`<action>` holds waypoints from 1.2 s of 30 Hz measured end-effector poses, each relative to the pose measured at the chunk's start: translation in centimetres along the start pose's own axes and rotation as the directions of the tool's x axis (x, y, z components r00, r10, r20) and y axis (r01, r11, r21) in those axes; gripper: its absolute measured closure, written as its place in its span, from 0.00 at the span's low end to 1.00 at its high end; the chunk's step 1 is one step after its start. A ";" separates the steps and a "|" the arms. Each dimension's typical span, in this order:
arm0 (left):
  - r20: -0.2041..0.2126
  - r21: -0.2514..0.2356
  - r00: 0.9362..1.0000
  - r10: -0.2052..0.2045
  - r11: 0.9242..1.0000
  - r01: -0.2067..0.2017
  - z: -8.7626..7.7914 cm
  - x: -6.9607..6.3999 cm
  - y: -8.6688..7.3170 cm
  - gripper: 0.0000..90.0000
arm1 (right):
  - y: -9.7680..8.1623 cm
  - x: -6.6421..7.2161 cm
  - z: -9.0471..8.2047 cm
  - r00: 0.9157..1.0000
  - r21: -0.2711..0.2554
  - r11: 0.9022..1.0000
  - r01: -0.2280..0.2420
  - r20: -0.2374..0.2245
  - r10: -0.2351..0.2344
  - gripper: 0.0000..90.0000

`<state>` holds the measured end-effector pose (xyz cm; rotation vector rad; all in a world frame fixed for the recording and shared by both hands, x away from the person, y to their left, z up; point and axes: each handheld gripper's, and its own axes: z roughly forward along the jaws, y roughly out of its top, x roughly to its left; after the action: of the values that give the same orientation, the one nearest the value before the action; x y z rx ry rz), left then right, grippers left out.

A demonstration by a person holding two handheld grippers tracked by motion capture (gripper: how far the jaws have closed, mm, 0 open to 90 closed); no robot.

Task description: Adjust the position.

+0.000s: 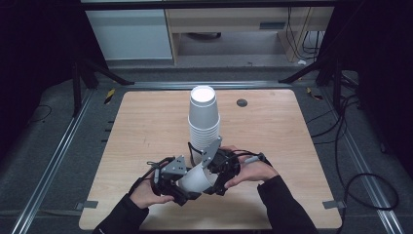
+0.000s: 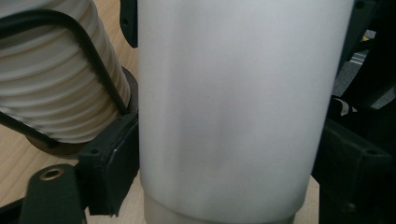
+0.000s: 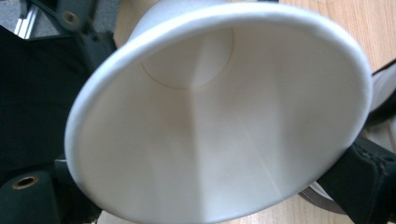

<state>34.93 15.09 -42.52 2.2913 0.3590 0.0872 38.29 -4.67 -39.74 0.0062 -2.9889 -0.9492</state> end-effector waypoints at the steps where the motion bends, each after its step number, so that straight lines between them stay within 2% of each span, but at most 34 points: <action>1: 0.004 -0.001 1.000 -0.002 1.000 0.002 0.0 0.0 0.0 0.19 | 0.0 0.0 0.0 1.000 -0.001 1.000 0.006 -0.002 -0.006 0.10; 7: 0.009 0.009 1.000 0.008 1.000 -0.008 0.0 -0.1 0.0 0.25 | 0.1 0.1 0.1 1.000 0.007 1.000 0.003 -0.003 -0.003 0.10; 13: 0.009 0.003 1.000 0.012 1.000 -0.012 -0.1 0.0 0.0 0.25 | -0.1 0.0 0.1 1.000 -0.017 1.000 0.002 -0.006 -0.002 0.08; 18: 0.014 -0.010 1.000 0.008 1.000 -0.007 -0.4 0.0 -0.1 0.25 | -0.4 0.0 -0.2 1.000 -0.057 0.998 -0.011 -0.012 0.011 0.07; 23: 0.006 -0.032 1.000 -0.007 0.999 0.008 -1.1 0.4 -0.3 0.25 | -1.3 -0.1 -1.6 0.999 -0.132 0.990 -0.041 0.023 0.045 0.05; 27: -0.008 -0.056 1.000 -0.013 0.998 0.013 -1.8 0.7 -0.5 0.25 | -2.5 -0.1 -3.1 0.995 -0.199 0.977 -0.071 0.056 0.084 0.05; 29: -0.020 -0.068 1.000 -0.017 0.998 0.016 -2.2 0.9 -0.6 0.25 | -3.4 0.0 -4.0 0.991 -0.251 0.964 -0.092 0.076 0.114 0.05; 33: -0.022 -0.108 0.999 -0.031 0.994 0.028 -2.6 1.2 -0.7 0.25 | -4.9 0.3 -4.9 0.981 -0.316 0.939 -0.133 0.092 0.170 0.06; 36: -0.016 -0.133 0.999 -0.036 0.991 0.034 -2.6 1.1 -0.7 0.25 | -5.9 0.6 -5.0 0.975 -0.363 0.918 -0.161 0.086 0.205 0.07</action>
<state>35.38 17.71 -41.32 2.1531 0.3909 0.1112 37.70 -12.41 -39.03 -0.3406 -2.8049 -1.4934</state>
